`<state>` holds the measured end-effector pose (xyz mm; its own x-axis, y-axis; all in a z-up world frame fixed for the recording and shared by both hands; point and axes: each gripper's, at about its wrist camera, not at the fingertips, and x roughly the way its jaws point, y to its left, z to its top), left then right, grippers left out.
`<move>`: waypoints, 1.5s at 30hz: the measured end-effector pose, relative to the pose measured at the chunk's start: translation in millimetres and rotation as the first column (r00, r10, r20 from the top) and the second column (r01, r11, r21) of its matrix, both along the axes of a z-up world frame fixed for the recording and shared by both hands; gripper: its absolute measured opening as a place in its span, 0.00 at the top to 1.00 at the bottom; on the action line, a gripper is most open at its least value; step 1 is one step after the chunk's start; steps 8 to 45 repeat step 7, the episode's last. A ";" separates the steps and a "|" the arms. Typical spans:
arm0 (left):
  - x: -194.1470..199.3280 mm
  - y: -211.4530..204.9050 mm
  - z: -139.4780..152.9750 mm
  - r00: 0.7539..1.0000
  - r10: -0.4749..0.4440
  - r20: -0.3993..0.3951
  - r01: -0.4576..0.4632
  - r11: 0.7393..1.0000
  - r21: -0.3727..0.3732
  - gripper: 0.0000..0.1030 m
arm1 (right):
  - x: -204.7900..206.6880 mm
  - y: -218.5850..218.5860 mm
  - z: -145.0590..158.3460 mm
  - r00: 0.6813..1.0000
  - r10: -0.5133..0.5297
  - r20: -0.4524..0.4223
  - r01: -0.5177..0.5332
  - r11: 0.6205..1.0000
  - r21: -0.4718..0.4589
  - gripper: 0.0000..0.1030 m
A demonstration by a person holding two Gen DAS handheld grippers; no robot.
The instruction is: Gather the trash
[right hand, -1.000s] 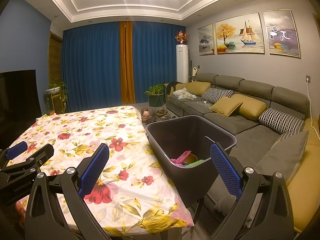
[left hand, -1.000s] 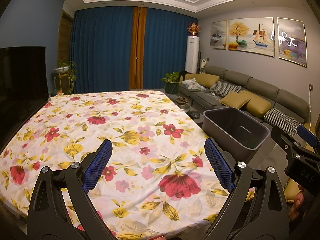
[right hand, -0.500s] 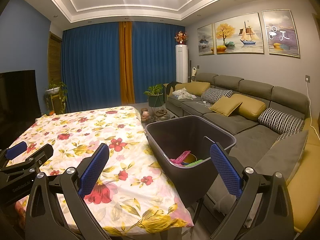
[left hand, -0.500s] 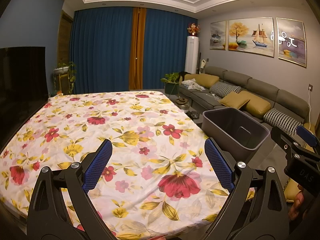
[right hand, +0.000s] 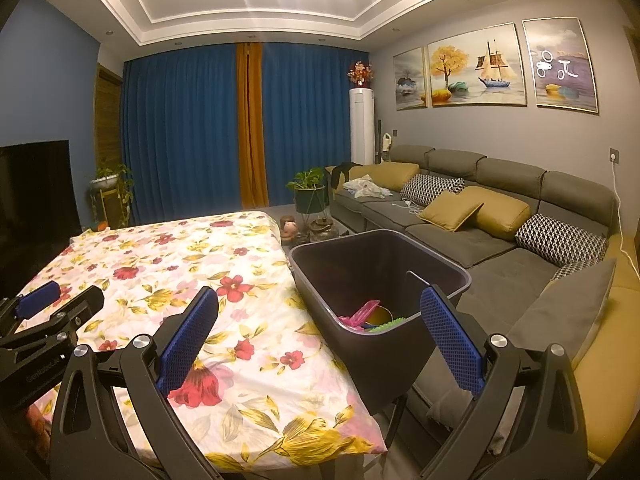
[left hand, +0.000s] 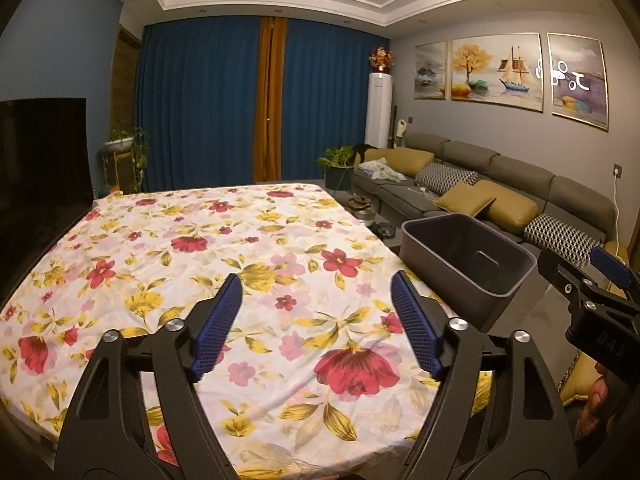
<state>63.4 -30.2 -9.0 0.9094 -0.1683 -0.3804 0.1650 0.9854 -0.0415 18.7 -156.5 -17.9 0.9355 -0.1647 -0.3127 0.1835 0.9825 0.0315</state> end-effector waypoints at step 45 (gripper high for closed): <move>-1.4 2.7 0.0 1.000 -0.001 0.001 0.001 1.000 -0.007 0.20 | -1.7 -0.5 0.2 1.000 -0.001 0.001 0.001 1.000 0.002 0.06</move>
